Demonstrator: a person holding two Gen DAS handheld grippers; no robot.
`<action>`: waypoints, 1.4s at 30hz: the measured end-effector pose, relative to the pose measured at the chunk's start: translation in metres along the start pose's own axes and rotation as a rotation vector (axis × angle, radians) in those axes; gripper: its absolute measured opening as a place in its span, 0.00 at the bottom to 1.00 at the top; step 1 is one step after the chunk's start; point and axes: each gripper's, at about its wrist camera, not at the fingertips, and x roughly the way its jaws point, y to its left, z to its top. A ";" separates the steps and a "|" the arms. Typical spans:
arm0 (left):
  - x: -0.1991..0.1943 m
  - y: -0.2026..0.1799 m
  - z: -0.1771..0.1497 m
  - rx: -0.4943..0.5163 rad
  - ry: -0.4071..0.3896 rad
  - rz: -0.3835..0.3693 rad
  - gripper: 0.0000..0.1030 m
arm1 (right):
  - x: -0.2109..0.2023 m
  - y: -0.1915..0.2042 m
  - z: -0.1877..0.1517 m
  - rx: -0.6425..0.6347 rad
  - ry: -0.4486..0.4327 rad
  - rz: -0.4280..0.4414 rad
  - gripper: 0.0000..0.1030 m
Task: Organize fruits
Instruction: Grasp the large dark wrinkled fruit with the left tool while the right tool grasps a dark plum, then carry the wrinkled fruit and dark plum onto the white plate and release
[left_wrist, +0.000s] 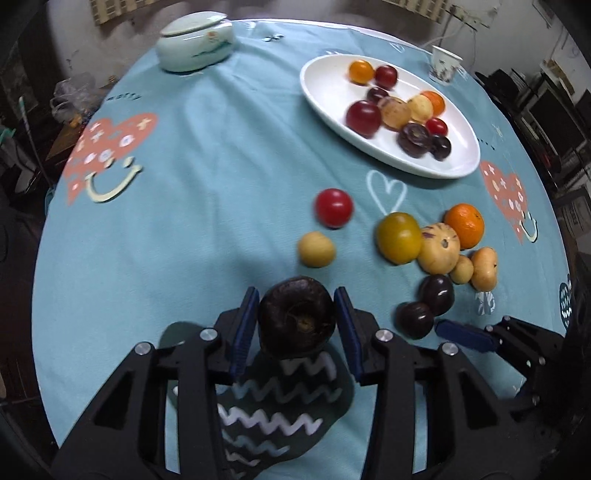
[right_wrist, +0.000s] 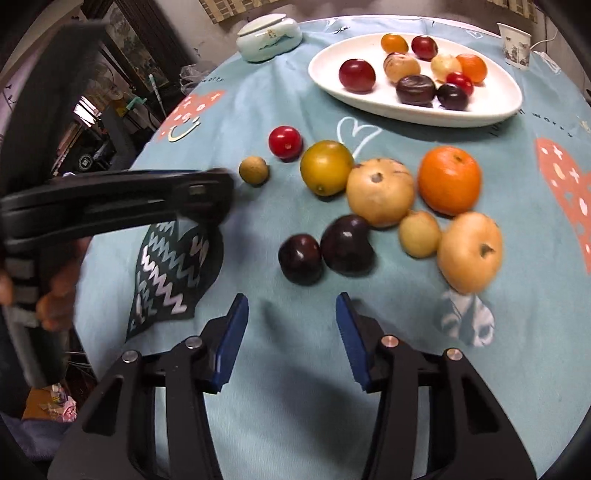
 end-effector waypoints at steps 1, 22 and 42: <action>-0.003 0.005 0.000 -0.005 -0.001 0.000 0.41 | 0.002 0.001 0.003 0.006 0.001 0.008 0.50; -0.036 -0.014 -0.007 0.089 -0.076 -0.061 0.41 | -0.024 0.001 -0.008 -0.009 -0.032 0.050 0.27; -0.042 -0.090 0.040 0.259 -0.142 -0.083 0.41 | -0.069 -0.048 -0.014 0.085 -0.120 0.041 0.27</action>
